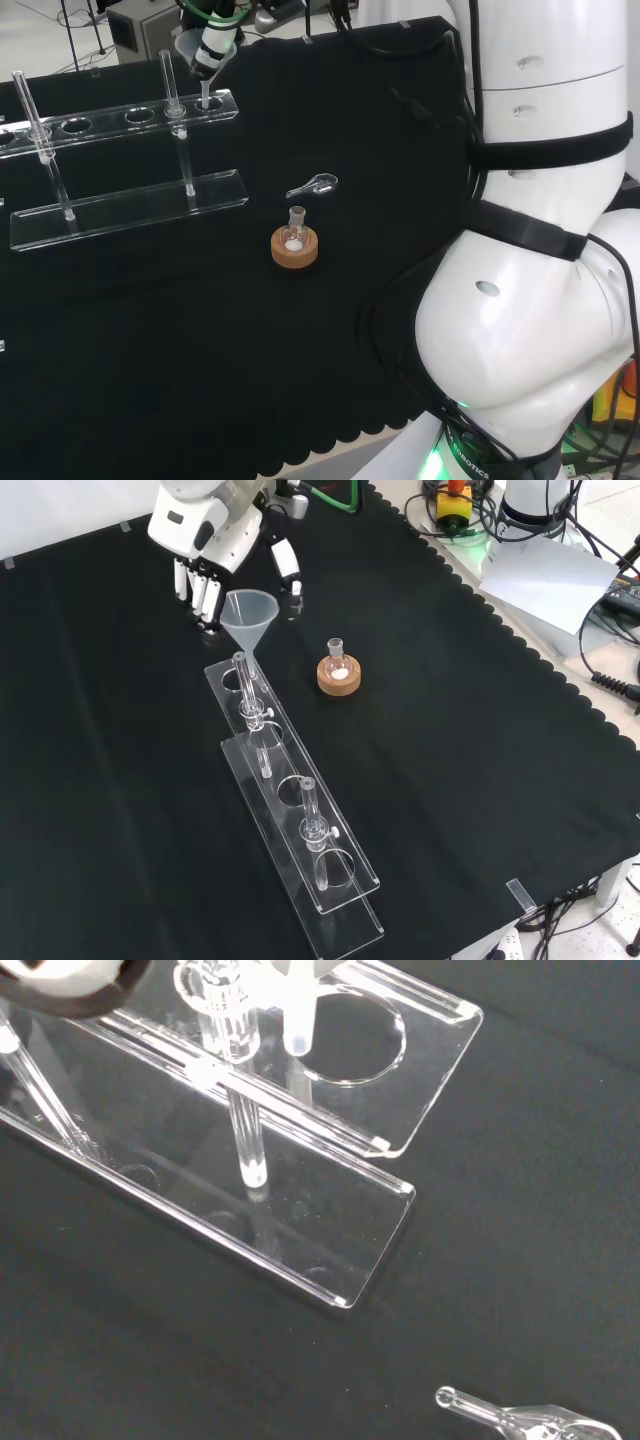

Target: Put the funnel back on the funnel stand.

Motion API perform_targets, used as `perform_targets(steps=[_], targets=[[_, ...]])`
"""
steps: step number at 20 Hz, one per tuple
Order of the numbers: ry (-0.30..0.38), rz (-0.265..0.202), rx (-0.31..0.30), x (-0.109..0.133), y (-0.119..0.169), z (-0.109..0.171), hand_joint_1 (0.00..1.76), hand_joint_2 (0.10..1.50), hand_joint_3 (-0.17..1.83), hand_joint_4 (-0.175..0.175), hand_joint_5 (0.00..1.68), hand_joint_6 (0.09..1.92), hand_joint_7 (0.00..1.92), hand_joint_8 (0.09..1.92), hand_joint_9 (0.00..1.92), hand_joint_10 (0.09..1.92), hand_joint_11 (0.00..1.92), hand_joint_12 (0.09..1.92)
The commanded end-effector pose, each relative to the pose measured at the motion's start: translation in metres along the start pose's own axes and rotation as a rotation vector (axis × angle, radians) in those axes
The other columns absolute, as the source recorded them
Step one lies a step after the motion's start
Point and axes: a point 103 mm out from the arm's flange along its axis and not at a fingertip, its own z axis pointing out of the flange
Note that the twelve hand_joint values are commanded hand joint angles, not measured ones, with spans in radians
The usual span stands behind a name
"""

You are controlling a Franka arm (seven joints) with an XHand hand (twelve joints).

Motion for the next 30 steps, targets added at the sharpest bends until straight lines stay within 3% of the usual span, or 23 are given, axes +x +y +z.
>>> perform_targets(steps=[1,17,21,25,30], targets=[[0.003,0.003,0.01,-0.009,0.009,0.006,0.79,0.66,0.6,-0.015,0.77,0.77,0.68,0.62,1.15,0.34,0.77,1.18],[-0.002,0.014,0.036,-0.027,0.027,0.023,0.79,0.66,0.6,-0.023,0.72,0.78,0.63,0.63,1.06,0.36,0.75,1.19],[0.004,0.013,0.042,-0.027,0.028,0.027,0.77,0.66,0.59,-0.049,0.49,0.74,0.47,0.7,0.84,0.47,0.6,1.25],[0.001,0.019,0.055,-0.021,0.032,0.035,0.75,0.66,0.57,-0.065,0.33,0.44,0.16,0.71,0.44,0.63,0.3,1.35],[0.015,0.024,0.087,-0.014,0.029,0.037,0.71,0.66,0.54,-0.064,0.17,0.09,0.0,0.3,0.07,0.74,0.03,1.44]])
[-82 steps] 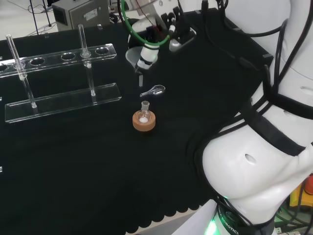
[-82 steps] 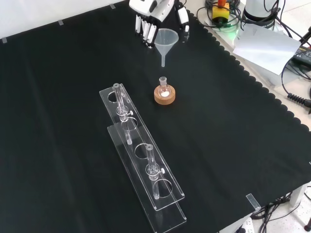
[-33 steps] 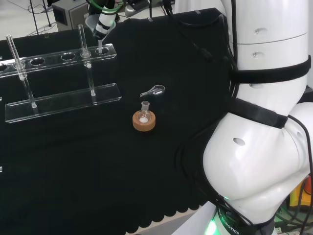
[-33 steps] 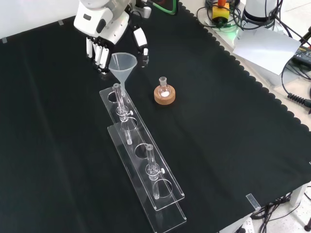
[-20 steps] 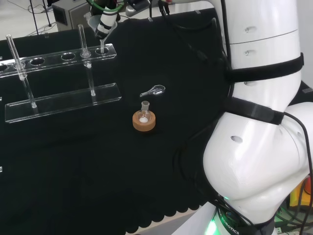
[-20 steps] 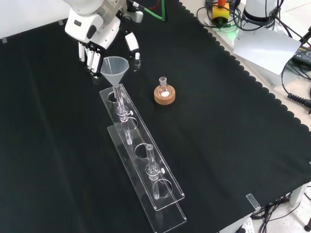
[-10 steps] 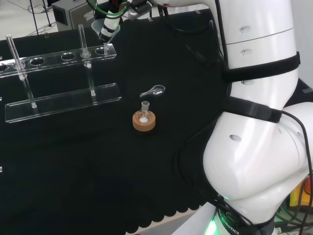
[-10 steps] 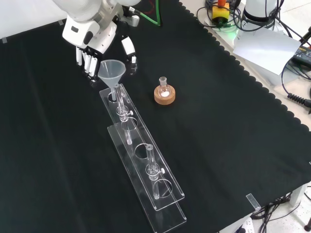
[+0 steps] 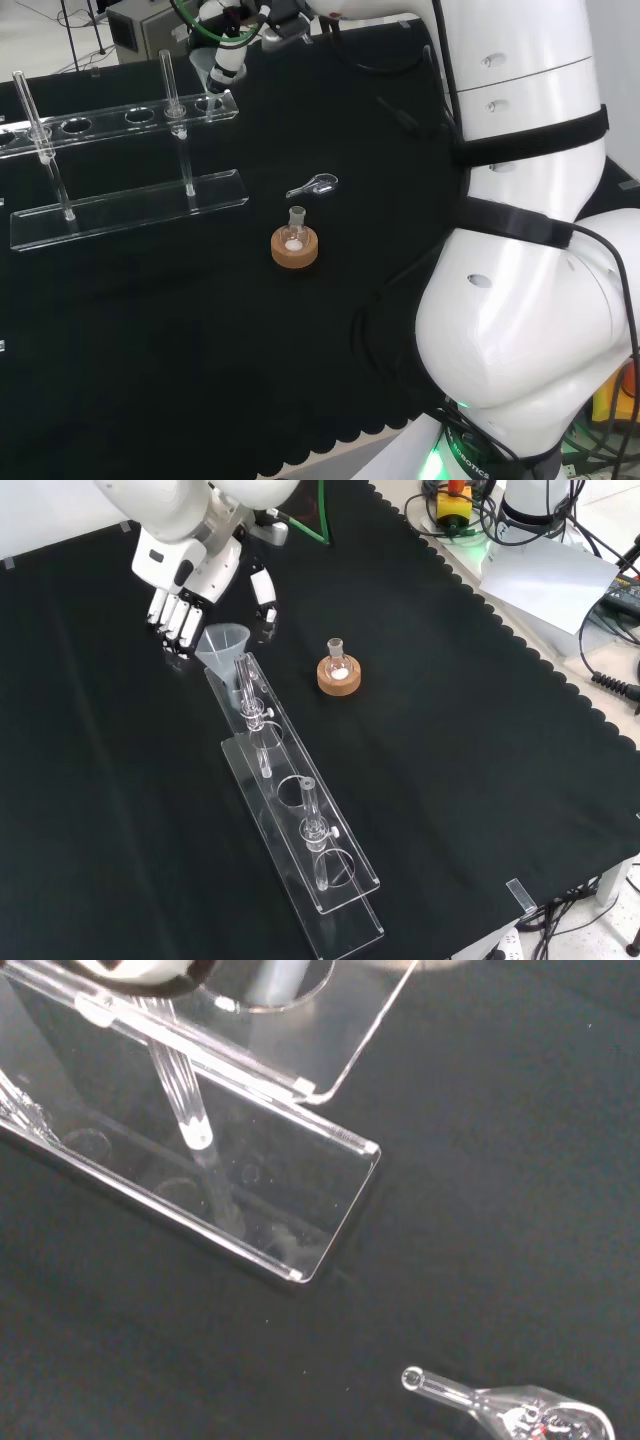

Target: Put the funnel back on the funnel stand.

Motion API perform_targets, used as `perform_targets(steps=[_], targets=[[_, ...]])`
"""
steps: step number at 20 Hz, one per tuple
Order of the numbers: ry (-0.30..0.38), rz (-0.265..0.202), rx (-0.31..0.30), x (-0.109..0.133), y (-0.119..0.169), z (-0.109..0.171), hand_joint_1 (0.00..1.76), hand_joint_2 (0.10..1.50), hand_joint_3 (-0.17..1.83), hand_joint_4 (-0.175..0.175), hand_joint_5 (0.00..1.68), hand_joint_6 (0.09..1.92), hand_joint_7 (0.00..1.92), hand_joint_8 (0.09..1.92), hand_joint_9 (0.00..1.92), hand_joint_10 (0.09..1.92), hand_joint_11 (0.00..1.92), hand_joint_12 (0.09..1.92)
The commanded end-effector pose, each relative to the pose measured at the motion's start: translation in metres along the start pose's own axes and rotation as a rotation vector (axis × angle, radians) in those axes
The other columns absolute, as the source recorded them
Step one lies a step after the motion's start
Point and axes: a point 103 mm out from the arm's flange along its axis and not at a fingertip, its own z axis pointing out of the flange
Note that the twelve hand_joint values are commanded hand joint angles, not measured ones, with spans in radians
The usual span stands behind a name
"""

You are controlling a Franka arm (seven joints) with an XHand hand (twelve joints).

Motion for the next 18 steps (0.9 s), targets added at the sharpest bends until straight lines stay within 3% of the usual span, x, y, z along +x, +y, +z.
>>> perform_targets(steps=[1,4,7,14,16,18], targets=[[0.013,0.007,0.031,0.008,-0.005,0.002,0.71,0.66,0.54,-0.062,0.15,0.09,0.0,0.22,0.04,0.74,0.02,1.44],[0.017,0.008,0.011,0.011,-0.016,0.001,0.69,0.65,0.52,-0.059,0.1,0.09,0.0,0.09,0.0,0.68,0.0,1.41],[0.02,0.013,-0.055,0.014,-0.037,-0.006,0.68,0.65,0.51,-0.058,0.09,0.09,0.0,0.09,0.0,0.62,0.0,1.38],[0.035,0.071,-0.19,0.021,-0.109,-0.012,0.67,0.67,0.48,-0.067,0.14,0.09,0.07,0.09,0.02,0.75,0.0,1.42],[0.041,0.093,-0.214,0.023,-0.13,-0.009,0.67,0.67,0.48,-0.068,0.16,0.09,0.08,0.15,0.04,0.76,0.0,1.44],[0.046,0.119,-0.235,0.025,-0.152,-0.004,0.67,0.67,0.48,-0.069,0.18,0.09,0.03,0.35,0.07,0.77,0.0,1.47]])
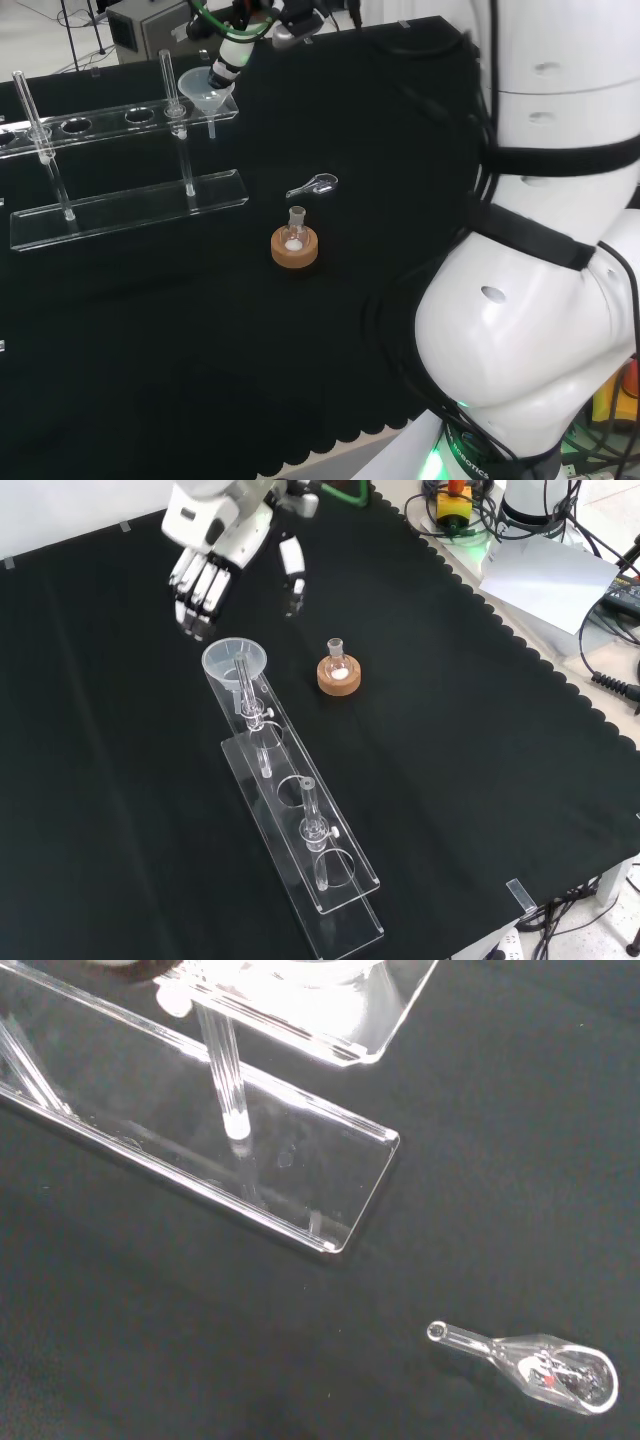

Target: Put the funnel back on the funnel stand.

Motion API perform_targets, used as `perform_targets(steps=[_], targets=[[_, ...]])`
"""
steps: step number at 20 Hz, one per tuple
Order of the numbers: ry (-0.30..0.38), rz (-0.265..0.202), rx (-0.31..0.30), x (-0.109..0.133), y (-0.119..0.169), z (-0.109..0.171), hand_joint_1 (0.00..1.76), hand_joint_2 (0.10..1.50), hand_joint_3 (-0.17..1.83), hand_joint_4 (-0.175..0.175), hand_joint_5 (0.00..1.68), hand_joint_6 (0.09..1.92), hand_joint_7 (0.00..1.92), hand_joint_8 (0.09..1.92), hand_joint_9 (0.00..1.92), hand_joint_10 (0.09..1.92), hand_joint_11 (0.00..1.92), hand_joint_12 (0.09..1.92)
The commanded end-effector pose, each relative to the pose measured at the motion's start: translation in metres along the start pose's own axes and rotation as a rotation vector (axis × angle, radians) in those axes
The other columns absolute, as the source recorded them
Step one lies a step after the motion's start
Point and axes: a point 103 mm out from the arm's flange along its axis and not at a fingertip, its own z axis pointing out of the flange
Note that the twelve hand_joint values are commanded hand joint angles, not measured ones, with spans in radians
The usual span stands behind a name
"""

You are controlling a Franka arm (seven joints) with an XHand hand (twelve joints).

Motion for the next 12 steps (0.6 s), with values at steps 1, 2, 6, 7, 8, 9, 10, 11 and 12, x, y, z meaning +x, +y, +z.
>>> perform_targets(steps=[1,2,6,7,8,9,10,11,12], targets=[[0.025,0.107,-0.181,0.008,-0.099,0.0,0.67,0.67,0.48,-0.07,0.19,0.09,0.02,0.42,0.08,0.77,0.0,1.47],[0.024,0.123,-0.186,0.008,-0.111,0.003,0.68,0.67,0.48,-0.07,0.2,0.09,0.01,0.48,0.1,0.77,0.01,1.48],[0.04,0.193,-0.2,0.011,-0.15,0.018,0.68,0.68,0.48,-0.071,0.23,0.09,0.0,0.59,0.14,0.77,0.03,1.48],[0.045,0.209,-0.203,0.011,-0.159,0.023,0.69,0.68,0.49,-0.071,0.23,0.09,0.0,0.61,0.14,0.77,0.04,1.47],[0.049,0.225,-0.207,0.012,-0.167,0.027,0.69,0.68,0.49,-0.072,0.24,0.09,0.0,0.62,0.15,0.77,0.04,1.47],[0.055,0.239,-0.206,0.011,-0.175,0.032,0.69,0.69,0.49,-0.072,0.25,0.09,0.0,0.63,0.16,0.77,0.04,1.47],[0.06,0.25,-0.204,0.011,-0.182,0.036,0.69,0.69,0.49,-0.072,0.25,0.09,0.0,0.64,0.16,0.77,0.04,1.47],[0.064,0.261,-0.205,0.01,-0.189,0.04,0.69,0.7,0.49,-0.073,0.26,0.09,0.0,0.65,0.17,0.77,0.05,1.47],[0.067,0.271,-0.206,0.01,-0.195,0.044,0.7,0.7,0.49,-0.073,0.26,0.09,0.0,0.66,0.17,0.76,0.06,1.47]])
